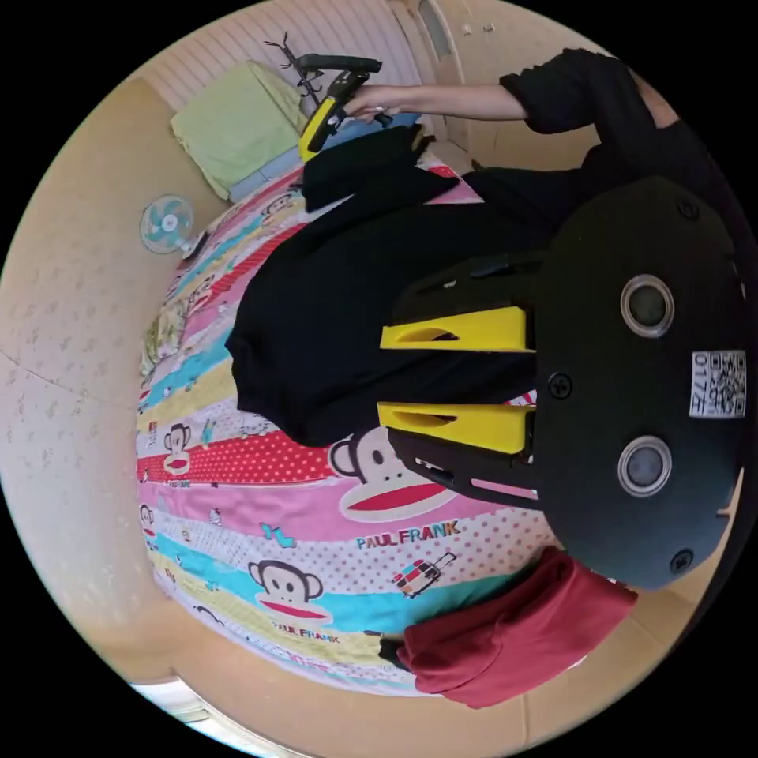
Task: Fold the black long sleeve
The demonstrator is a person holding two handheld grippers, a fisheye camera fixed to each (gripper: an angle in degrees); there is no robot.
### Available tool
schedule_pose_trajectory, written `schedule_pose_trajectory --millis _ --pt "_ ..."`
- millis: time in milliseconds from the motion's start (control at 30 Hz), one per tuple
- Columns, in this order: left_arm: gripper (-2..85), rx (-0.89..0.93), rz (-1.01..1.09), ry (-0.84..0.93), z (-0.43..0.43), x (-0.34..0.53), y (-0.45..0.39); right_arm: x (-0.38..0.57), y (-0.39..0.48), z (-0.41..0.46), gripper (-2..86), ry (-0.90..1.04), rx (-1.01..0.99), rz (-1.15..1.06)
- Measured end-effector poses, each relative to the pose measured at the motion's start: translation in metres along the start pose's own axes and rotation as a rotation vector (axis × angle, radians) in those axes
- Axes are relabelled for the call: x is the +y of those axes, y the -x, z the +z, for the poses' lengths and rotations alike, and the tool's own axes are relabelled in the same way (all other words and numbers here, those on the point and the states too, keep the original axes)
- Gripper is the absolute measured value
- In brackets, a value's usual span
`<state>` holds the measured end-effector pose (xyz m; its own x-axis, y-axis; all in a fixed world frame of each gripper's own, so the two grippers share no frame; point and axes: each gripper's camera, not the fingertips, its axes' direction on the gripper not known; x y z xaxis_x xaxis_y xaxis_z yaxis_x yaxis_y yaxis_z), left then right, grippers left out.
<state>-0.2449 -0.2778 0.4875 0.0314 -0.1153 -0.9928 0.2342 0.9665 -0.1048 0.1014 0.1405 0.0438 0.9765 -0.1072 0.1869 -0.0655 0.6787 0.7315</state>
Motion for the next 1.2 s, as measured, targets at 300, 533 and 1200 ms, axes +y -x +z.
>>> schedule_pose_trajectory --millis 300,533,1200 --pt "5.2 -0.442 0.188 -0.008 0.127 0.209 -0.091 0.213 0.125 0.144 6.7 0.051 -0.134 -0.004" --pt "2.6 -0.495 0.192 0.161 0.06 0.17 -0.022 0.204 0.104 0.163 6.0 0.123 -0.23 0.008" --pt "7.5 0.009 -0.171 0.181 0.111 0.254 0.006 0.306 0.011 0.124 4.4 0.271 -0.302 0.107"
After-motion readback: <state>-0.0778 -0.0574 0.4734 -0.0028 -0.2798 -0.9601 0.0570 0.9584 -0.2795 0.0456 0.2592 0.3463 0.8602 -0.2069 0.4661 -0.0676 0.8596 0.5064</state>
